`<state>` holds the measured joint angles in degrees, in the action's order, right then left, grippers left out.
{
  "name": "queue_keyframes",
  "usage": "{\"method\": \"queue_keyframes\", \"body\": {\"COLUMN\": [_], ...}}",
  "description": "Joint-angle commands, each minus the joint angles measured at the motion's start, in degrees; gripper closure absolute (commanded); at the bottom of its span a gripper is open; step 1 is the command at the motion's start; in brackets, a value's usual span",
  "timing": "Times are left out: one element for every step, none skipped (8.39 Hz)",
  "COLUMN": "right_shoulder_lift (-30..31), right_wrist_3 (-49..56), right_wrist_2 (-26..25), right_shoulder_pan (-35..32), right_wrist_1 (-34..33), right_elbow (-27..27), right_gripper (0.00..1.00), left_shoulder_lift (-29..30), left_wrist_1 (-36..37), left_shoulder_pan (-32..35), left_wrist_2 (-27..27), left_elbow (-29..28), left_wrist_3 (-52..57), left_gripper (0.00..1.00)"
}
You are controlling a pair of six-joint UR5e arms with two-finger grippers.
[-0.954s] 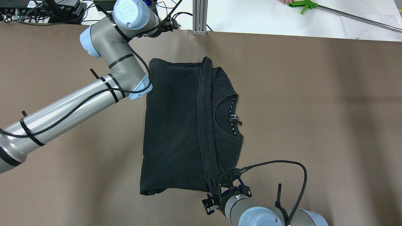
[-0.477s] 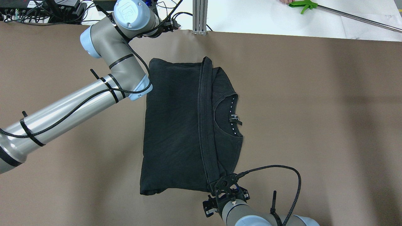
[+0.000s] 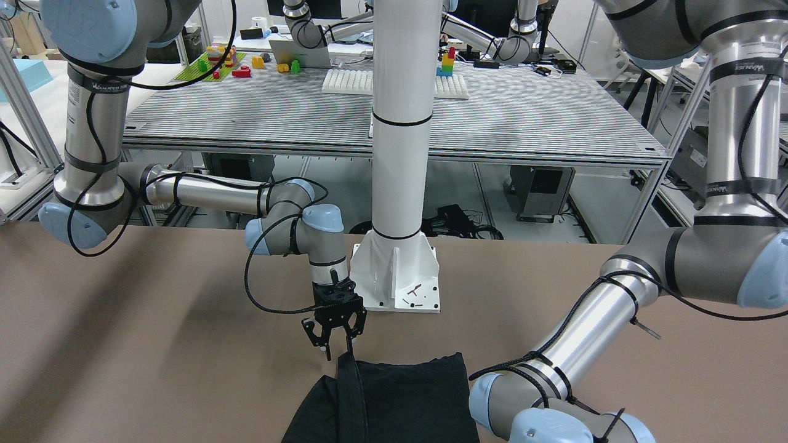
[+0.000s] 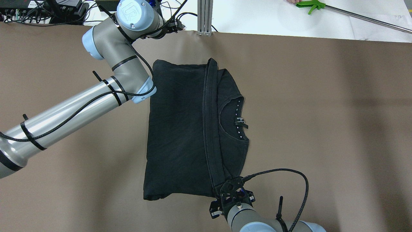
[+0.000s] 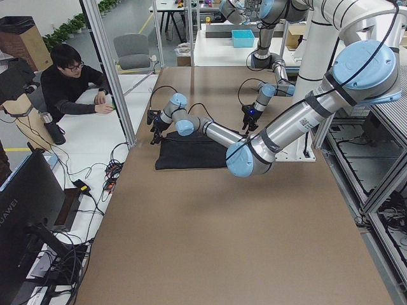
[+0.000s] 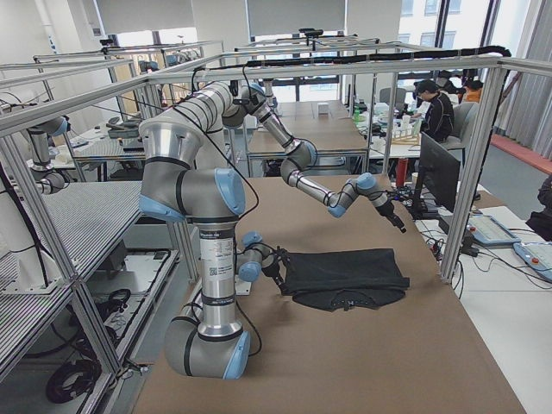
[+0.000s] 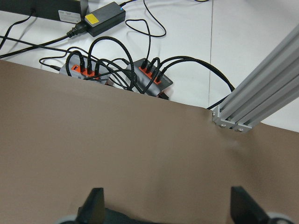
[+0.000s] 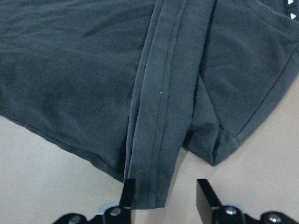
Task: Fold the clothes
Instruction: 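Grasp the shirt's near edge with the right gripper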
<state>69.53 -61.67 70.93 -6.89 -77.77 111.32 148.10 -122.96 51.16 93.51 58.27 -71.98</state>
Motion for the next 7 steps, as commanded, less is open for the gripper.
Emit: {"method": "queue_keyframes", "body": {"right_shoulder_lift": [-1.5,-1.7,-2.5,-2.6,-2.7,-3.0,-3.1], "right_wrist_3": [0.0,0.0,0.0,0.0,0.0,0.0,0.1], "right_wrist_2": [-0.7,-2.0,-2.0,-2.0,-2.2,-3.2,-3.4], "right_shoulder_pan": [1.3,1.6,1.6,1.6,1.6,1.6,1.6], "right_wrist_1": [0.0,0.2,-0.1,-0.2,-0.1,-0.1,-0.1], "right_elbow": [-1.5,-1.5,-1.5,-1.7,-2.8,-3.2,-3.6], "right_gripper": [0.41,0.37,0.36,0.37,0.39,0.39,0.4], "left_shoulder_lift": [0.0,0.0,0.0,0.0,-0.1,-0.3,-0.4], "left_wrist_1": [0.0,0.0,0.0,0.0,0.0,-0.1,-0.1], "left_shoulder_pan": [0.0,0.1,0.1,0.1,0.0,0.0,0.0], "left_wrist_2": [-0.1,-0.1,0.0,0.0,-0.1,0.0,0.0], "left_elbow": [0.0,0.0,0.0,0.0,0.0,0.0,0.0], "left_wrist_3": [0.0,0.0,0.0,0.0,0.0,0.0,0.0], "left_gripper": [0.05,0.05,0.05,0.05,0.05,0.05,0.05]}}
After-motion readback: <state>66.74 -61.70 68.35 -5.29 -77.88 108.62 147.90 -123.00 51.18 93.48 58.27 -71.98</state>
